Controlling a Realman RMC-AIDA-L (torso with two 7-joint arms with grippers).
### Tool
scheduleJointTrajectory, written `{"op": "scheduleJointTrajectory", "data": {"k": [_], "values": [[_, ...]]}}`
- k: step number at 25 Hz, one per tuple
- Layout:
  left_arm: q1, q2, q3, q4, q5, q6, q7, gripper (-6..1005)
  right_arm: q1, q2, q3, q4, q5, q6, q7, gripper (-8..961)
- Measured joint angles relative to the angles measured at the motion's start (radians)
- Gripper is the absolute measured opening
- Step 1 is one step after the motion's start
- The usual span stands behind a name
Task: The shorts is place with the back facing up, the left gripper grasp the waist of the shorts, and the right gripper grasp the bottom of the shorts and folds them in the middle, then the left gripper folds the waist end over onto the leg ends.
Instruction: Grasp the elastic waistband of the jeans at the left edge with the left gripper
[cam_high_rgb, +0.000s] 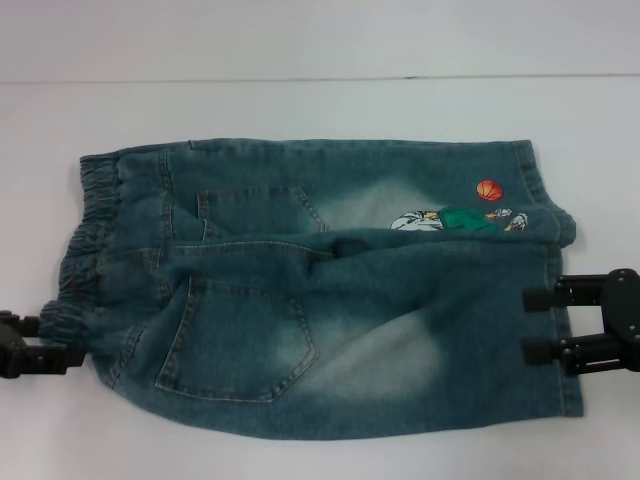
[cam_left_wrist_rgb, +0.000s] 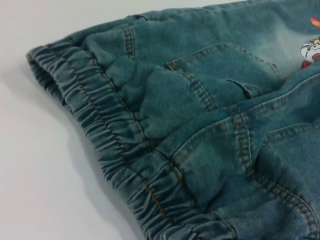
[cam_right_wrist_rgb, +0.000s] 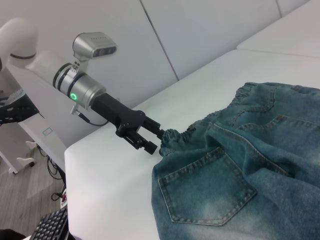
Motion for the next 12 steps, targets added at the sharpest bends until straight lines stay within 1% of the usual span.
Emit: {"op": "scheduleJointTrajectory", "data": {"k": [7,12], "values": [[-0.001,-0.002,0.0,-0.006,-0.004,-0.014,0.0,825,-0.004,0.001,0.0,0.0,0.0,0.002,-0.003,834],[-0.001,-0.023,0.005,-0.015,0.0,-0.078,0.005,762,-0.006,0.004,0.001,0.0,0.0,0.009,-0.012,834]]}}
